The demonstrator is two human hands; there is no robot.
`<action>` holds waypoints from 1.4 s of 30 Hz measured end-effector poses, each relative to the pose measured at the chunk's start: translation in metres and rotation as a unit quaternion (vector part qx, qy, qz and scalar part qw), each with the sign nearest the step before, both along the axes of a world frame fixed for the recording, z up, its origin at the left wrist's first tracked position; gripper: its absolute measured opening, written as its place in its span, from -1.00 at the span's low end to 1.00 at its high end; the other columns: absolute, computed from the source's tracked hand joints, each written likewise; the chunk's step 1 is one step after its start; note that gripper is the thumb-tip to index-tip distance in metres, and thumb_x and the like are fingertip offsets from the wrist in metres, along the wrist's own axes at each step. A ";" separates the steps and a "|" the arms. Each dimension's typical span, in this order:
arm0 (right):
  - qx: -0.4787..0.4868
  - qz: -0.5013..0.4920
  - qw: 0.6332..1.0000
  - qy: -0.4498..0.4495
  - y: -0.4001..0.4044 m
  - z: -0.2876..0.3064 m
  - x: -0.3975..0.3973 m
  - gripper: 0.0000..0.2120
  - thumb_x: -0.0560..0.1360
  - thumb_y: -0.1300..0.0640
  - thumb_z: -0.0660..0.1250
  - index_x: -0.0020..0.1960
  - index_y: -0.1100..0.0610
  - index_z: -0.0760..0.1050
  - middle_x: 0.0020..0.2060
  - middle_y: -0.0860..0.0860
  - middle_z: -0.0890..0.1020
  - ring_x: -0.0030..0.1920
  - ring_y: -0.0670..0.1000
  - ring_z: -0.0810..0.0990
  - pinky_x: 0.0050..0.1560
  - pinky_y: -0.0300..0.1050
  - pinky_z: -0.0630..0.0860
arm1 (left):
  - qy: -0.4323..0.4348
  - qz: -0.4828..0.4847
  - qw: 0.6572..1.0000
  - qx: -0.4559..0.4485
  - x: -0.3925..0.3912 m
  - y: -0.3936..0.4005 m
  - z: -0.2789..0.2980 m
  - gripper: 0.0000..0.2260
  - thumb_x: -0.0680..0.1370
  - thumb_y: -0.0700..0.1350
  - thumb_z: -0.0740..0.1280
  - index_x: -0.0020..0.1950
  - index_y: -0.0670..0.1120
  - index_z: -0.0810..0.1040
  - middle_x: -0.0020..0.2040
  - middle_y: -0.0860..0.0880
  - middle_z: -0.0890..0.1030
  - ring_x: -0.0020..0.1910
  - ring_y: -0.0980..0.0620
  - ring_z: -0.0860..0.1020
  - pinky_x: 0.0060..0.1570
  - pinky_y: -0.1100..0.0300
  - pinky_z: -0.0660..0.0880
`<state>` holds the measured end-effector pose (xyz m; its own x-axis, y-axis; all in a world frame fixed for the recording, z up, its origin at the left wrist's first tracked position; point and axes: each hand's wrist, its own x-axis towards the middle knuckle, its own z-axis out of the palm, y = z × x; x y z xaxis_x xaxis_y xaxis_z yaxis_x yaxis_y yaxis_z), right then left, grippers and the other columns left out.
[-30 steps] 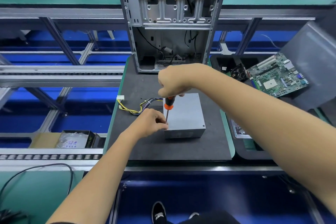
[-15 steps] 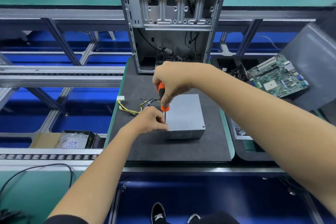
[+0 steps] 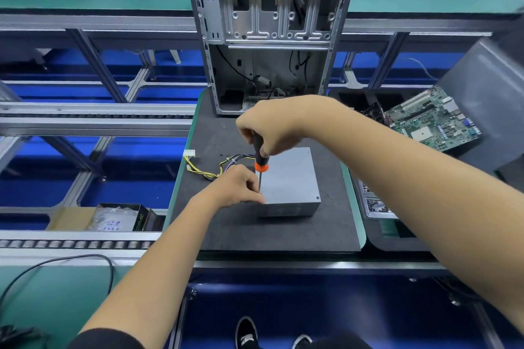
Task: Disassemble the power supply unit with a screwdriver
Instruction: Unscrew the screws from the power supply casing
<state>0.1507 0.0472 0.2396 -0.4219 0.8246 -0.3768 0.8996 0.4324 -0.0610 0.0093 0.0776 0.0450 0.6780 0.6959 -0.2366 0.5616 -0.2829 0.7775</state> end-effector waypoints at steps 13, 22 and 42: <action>0.023 -0.037 0.999 0.016 -0.003 -0.013 -0.003 -0.89 0.61 0.10 0.10 -0.03 0.12 0.32 -0.29 0.04 0.45 -0.32 0.12 0.61 -0.37 -0.09 0.37 | -0.007 -0.001 1.000 0.004 0.001 0.001 -0.003 -0.68 0.31 -0.09 0.57 -0.42 -0.23 0.51 -0.37 -0.14 0.61 -0.48 0.19 0.46 -0.45 0.39 0.34; -0.039 -0.048 0.993 0.104 -0.006 -0.006 0.005 -0.88 0.52 0.06 0.27 -0.03 0.10 0.39 -0.18 -0.03 0.56 -0.23 -0.01 0.59 -0.29 -0.11 0.43 | 0.002 -0.001 1.000 0.022 0.004 0.001 -0.001 -0.64 0.29 -0.05 0.58 -0.43 -0.20 0.46 -0.55 0.11 0.45 -0.54 0.19 0.35 -0.50 0.40 0.29; 0.114 -0.036 0.992 0.043 -0.001 -0.026 0.007 -0.69 0.60 -0.11 0.10 -0.21 0.07 0.31 -0.31 0.04 0.47 -0.28 0.10 0.55 -0.38 -0.09 0.35 | -0.022 0.039 0.999 0.029 0.004 -0.006 -0.005 -0.61 0.27 -0.07 0.61 -0.44 -0.21 0.43 -0.55 0.12 0.43 -0.52 0.20 0.34 -0.47 0.39 0.30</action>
